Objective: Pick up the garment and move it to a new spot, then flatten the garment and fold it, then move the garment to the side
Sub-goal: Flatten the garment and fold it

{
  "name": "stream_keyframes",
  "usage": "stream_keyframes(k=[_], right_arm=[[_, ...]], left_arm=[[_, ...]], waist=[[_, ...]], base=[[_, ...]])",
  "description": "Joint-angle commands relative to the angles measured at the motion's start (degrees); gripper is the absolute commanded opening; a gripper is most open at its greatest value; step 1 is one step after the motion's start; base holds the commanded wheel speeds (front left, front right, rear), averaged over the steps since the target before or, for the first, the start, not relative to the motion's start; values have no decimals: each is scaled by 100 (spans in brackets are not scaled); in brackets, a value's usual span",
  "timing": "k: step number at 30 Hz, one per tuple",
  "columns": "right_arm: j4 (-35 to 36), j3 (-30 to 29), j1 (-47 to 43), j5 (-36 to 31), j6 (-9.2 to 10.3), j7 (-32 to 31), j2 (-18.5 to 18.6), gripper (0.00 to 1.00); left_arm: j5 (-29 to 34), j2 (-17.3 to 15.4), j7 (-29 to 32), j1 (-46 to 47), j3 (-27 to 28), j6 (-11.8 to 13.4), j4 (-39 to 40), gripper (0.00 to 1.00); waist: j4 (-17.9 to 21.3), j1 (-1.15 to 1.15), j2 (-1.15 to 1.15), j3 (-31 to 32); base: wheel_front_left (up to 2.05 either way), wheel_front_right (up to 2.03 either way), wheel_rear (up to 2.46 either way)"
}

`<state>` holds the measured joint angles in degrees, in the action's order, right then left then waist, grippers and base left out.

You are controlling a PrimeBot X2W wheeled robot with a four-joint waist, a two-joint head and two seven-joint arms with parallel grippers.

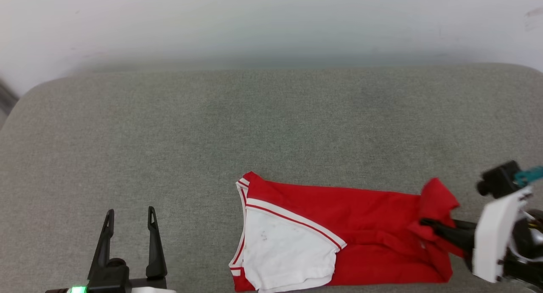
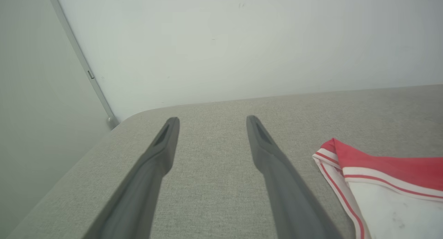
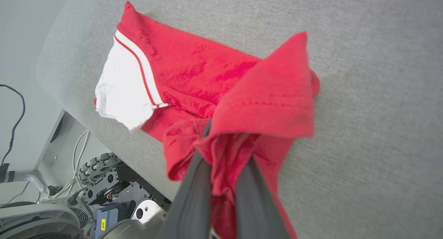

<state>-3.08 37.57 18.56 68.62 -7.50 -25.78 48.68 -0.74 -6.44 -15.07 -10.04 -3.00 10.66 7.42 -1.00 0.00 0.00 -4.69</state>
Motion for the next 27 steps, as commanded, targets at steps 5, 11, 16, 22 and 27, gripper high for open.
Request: stream_keyframes(k=[5,11,16,22,27], right_arm=[[206,343,675,-641,2,-307,-714,0],[-201,1023,1529,-1245,2,-672,-1579,0],[-811,1584,2156,-1511,2,-789,-2256,0],[-1793,2210,2532,-1898,2,-626,-2829,0],[-2446,2552,2394,-1849,2,-361,-3024,0]], left_arm=[[39,53,-13,201,-32,-38,26,100],[58,74,-13,370,-74,-58,13,100],[56,104,-13,528,-114,-74,-7,100],[58,149,-13,710,-222,-107,-73,100],[44,172,-13,754,-241,-109,-113,100]], waist=[[-48,0,0,-219],[-99,0,0,-453],[-154,0,0,-686],[-272,0,0,-865],[-343,0,0,-877]], base=[[0,0,0],[0,0,0],[0,0,0],[0,0,0],[0,0,0]])
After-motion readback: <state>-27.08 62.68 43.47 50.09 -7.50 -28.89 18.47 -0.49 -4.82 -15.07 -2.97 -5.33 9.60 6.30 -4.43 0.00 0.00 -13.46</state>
